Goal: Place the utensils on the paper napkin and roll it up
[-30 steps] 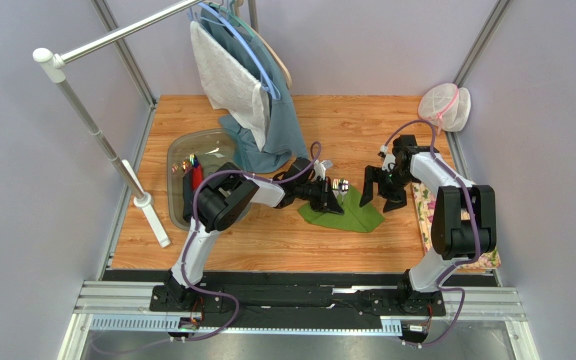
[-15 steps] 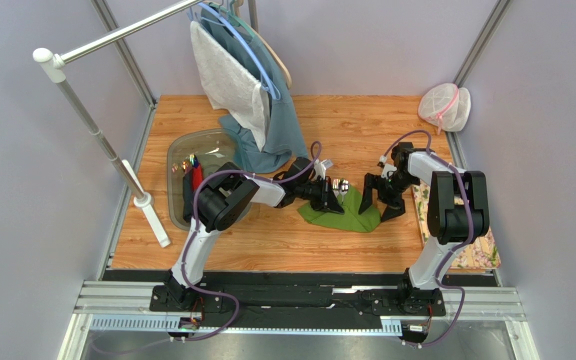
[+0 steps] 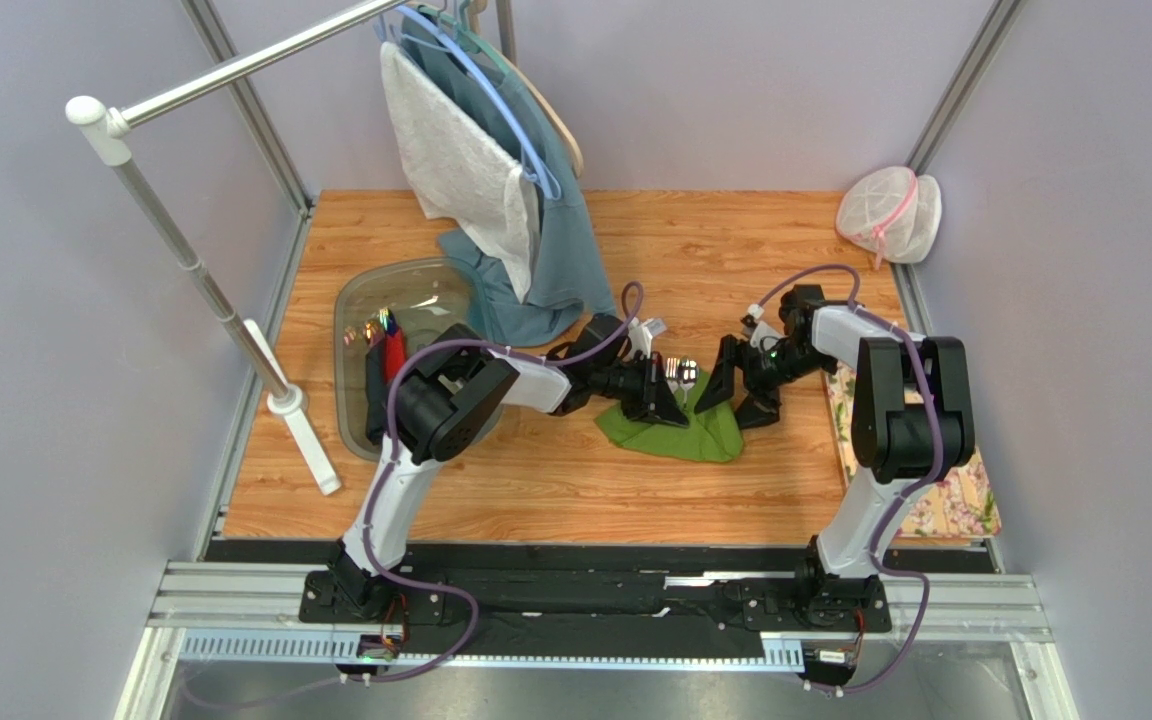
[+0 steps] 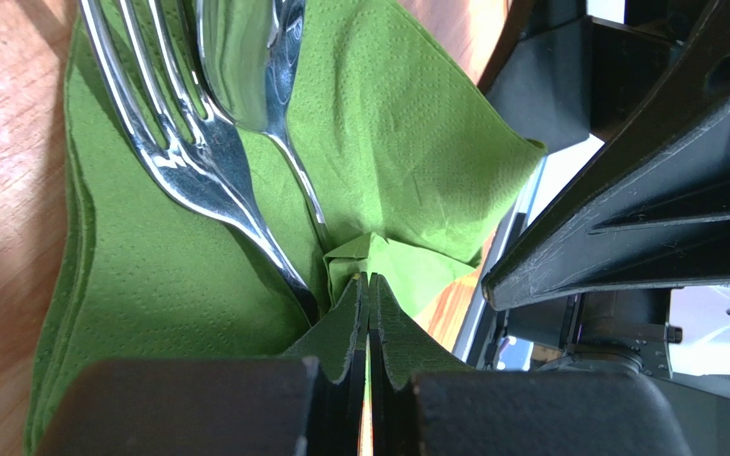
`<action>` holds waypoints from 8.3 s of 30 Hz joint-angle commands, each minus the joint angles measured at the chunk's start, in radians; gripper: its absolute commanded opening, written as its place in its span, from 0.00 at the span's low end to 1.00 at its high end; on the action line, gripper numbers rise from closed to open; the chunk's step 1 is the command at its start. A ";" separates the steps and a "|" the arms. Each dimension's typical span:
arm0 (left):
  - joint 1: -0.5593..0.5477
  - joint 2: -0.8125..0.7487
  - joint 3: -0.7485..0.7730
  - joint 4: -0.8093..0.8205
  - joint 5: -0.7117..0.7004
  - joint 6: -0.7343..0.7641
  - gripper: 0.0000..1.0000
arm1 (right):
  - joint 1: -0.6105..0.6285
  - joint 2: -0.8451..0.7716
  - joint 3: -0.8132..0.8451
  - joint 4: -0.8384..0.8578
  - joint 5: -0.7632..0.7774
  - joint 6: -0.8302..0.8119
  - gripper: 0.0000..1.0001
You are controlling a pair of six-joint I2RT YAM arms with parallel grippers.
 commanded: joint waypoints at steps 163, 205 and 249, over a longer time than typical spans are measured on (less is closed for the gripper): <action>-0.174 -0.475 -0.086 -0.301 -0.410 1.114 0.23 | 0.221 0.222 0.253 0.071 -0.096 0.318 0.70; -0.114 -0.351 -0.040 -0.556 -0.362 1.156 0.05 | 0.189 0.124 0.271 -0.028 -0.135 0.247 0.19; 0.044 -0.320 0.034 -0.596 -0.148 0.446 0.63 | 0.193 0.122 0.102 0.018 -0.083 0.127 0.00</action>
